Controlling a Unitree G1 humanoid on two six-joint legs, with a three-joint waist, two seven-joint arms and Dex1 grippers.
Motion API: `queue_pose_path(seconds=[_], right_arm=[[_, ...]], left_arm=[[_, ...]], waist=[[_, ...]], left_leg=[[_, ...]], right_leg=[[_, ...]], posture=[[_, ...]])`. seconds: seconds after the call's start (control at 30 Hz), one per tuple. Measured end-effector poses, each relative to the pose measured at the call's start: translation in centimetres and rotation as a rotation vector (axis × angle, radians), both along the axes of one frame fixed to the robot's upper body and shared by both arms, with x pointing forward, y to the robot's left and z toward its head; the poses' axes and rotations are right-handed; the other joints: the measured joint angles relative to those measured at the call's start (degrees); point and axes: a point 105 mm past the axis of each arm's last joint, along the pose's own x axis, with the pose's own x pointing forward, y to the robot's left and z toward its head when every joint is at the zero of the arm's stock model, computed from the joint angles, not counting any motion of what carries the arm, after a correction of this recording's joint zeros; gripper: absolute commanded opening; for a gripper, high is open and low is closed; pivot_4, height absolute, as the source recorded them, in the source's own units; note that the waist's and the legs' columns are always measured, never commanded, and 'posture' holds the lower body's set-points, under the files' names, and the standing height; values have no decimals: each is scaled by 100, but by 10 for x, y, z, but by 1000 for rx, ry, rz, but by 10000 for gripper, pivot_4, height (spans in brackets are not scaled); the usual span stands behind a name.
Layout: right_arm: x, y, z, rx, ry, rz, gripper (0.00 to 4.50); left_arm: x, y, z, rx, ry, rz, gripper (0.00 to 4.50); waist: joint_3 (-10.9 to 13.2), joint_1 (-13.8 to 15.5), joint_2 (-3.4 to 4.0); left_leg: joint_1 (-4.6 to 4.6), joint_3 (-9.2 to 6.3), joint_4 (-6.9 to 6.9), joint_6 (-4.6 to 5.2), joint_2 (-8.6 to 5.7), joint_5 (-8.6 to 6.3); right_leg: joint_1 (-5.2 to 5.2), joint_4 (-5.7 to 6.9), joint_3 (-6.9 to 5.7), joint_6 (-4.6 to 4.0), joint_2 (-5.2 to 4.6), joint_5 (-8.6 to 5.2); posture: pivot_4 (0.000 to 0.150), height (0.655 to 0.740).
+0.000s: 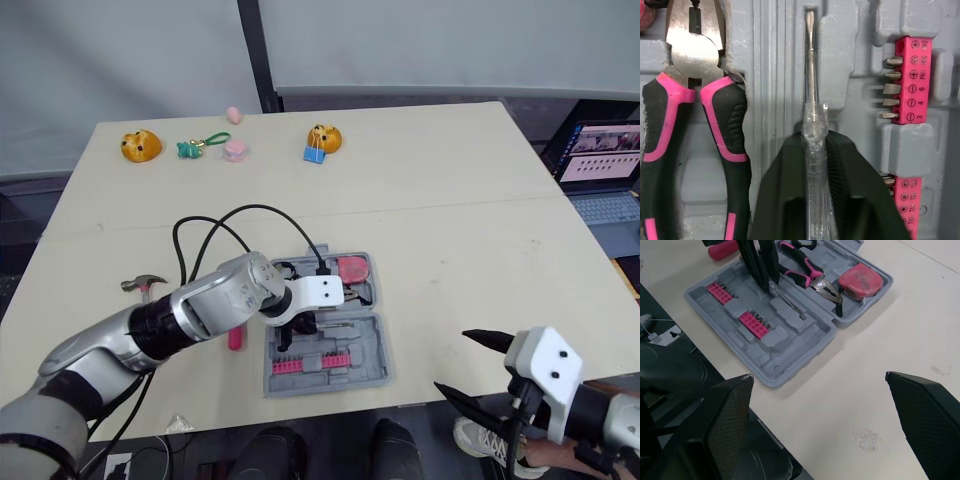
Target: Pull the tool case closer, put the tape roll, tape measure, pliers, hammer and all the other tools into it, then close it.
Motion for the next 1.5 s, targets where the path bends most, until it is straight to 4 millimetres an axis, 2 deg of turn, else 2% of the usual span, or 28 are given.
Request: queue_pose_path(seconds=[0.03,0.1,0.4,0.5,0.67,0.73,0.87,0.93,1.07,1.17,1.27,1.5], right_arm=[[0,0,0,0,0,0,45000],[0,0,0,1,1,-1,45000],[1,0,1,3,-9,1,45000],[4,2,3,6,-17,7,45000],[6,4,2,17,-15,18,45000],[6,6,1,20,-13,24,45000],[6,5,1,19,-8,22,45000],[6,5,1,19,-8,22,45000],[6,5,0,18,-5,21,45000],[6,5,0,18,-2,20,45000],[6,5,0,18,-2,20,45000],[6,2,1,14,-2,9,45000]], left_arm=[[0,0,0,1,2,0,24888],[0,1,0,2,4,7,33766],[2,14,33,-100,31,146,33766],[5,16,40,-141,24,179,25212],[22,15,48,-279,-49,212,263],[31,12,50,-375,-83,201,263],[31,15,53,-558,-105,152,263],[27,18,49,-630,-89,128,263],[5,30,41,-768,-35,38,263],[-3,37,36,-767,-45,-25,263],[2,45,34,-730,-97,-44,263],[8,40,12,-677,-134,-33,263]], waist=[[0,-1,0],[0,-2,0],[0,-13,0],[0,-9,0],[0,-1,0],[0,-6,0],[-1,-35,2],[-1,-41,2],[-1,-45,2],[-2,-10,3],[-3,6,4],[-3,-13,5]], left_leg=[[0,0,1,0,0,0],[1,0,3,0,0,0],[3,-1,3,1,1,1],[3,-2,3,1,1,1],[2,-2,3,1,0,1],[2,-1,3,0,0,1],[4,2,-3,0,1,1],[4,2,-2,0,1,1],[8,3,1,-1,2,1],[9,1,2,-2,1,2],[11,2,3,-2,-1,2],[10,4,-5,-1,-1,1]], right_leg=[[0,1,0,0,0,0],[0,4,1,0,0,0],[0,6,3,-1,0,0],[0,7,3,-1,-1,0],[0,5,1,0,-1,0],[0,3,1,0,-1,0],[-1,1,1,0,-1,0],[-1,2,0,0,-1,0],[0,4,2,0,-1,0],[3,6,0,0,-2,1],[7,4,1,0,-3,2],[5,0,0,1,-3,2]], posture=[[1500,7400],[1500,7400],[1500,7400],[1500,7400],[1500,7400],[1500,7400],[1500,7400],[1500,7400],[1500,7400],[1500,7400],[1500,7400],[1500,7400]])
